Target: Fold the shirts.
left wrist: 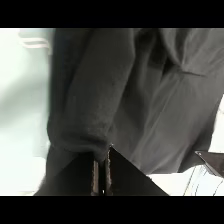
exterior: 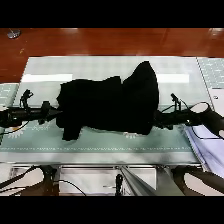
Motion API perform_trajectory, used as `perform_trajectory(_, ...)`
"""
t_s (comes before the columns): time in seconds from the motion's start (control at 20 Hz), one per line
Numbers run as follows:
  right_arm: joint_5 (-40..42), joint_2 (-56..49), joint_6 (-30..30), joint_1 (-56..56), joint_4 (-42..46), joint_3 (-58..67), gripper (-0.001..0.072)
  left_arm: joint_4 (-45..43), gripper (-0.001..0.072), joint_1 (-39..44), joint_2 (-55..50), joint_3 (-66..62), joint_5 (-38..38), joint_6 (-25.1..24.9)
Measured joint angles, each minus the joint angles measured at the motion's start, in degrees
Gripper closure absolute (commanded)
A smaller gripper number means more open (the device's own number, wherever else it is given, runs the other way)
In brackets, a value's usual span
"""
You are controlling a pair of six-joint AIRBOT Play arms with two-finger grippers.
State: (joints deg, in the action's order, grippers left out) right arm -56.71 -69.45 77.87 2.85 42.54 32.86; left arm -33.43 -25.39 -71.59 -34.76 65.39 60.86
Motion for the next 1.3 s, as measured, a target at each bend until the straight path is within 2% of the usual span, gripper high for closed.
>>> perform_trajectory(0.2,-3.30,0.87,1.03,-2.45,0.72,12.90,0.0689,2.36,0.0685,0.22,6.78,-6.60,2.56,0.24)
perform_trajectory(0.3,-6.27,2.97,3.98,-2.91,5.14,25.70,0.0689,5.25,0.0685,0.22,11.54,-13.92,1.95,1.73)
perform_trajectory(0.45,-10.32,6.82,9.03,-3.15,14.27,48.11,0.0689,8.02,0.0686,0.02,18.47,-28.85,-3.23,4.96)
perform_trajectory(0.6,-14.62,12.83,12.50,-3.28,22.80,66.42,0.0689,3.76,0.0686,-1.70,23.87,-44.89,-4.02,9.73)
perform_trajectory(0.8,-20.65,25.29,15.50,-3.32,30.97,76.76,0.0689,-9.09,0.0685,-1.66,32.00,-61.64,3.69,14.56)
perform_trajectory(1.1,-30.01,37.75,18.93,-3.32,40.46,79.91,0.0689,-44.00,0.0685,19.80,43.78,-68.57,11.61,22.51)
perform_trajectory(1.2,-34.01,38.93,19.39,-3.32,41.44,79.19,0.0689,-52.13,0.0685,26.69,45.31,-68.37,15.32,25.16)
perform_trajectory(1.3,-36.65,39.52,19.71,-3.32,41.64,76.56,0.0689,-56.76,0.0686,31.01,45.88,-66.05,17.31,26.75)
